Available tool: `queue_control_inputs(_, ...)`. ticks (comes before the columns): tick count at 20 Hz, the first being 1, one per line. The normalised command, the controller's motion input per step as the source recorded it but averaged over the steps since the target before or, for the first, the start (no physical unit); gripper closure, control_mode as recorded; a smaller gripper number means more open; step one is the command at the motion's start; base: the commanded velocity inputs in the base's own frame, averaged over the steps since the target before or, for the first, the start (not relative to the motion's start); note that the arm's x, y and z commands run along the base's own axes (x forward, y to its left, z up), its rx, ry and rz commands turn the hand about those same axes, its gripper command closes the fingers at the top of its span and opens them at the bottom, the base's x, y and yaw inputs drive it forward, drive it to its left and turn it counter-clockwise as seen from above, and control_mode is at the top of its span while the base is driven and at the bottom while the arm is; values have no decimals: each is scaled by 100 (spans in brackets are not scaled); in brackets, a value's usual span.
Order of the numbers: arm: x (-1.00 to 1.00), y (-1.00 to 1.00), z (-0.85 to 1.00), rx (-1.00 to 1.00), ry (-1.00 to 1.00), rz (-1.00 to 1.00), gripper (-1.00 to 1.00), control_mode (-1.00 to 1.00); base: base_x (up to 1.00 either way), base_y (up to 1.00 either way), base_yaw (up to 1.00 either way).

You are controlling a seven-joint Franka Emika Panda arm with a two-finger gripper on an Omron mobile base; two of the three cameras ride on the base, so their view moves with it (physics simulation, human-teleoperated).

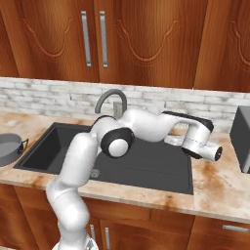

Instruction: Dump the garlic from the pot into the sink. Then turn on the water and wash the garlic. Then turn off the water and put the garlic back in the pot.

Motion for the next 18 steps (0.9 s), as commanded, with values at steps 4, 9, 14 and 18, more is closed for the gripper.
queue_control_inputs(4, -100, 37, 68, -17, -76, 0, -100, -100, 0, 0, 0)
queue_control_inputs(9, -100, 18, 100, -11, -32, 2, -100, -100, 0, 0, 0)
queue_control_inputs(14, -100, 20, 100, -13, -21, 1, -100, -100, 0, 0, 0)
queue_control_inputs(18, -100, 65, 89, -27, -23, 0, -100, -100, 0, 0, 0)
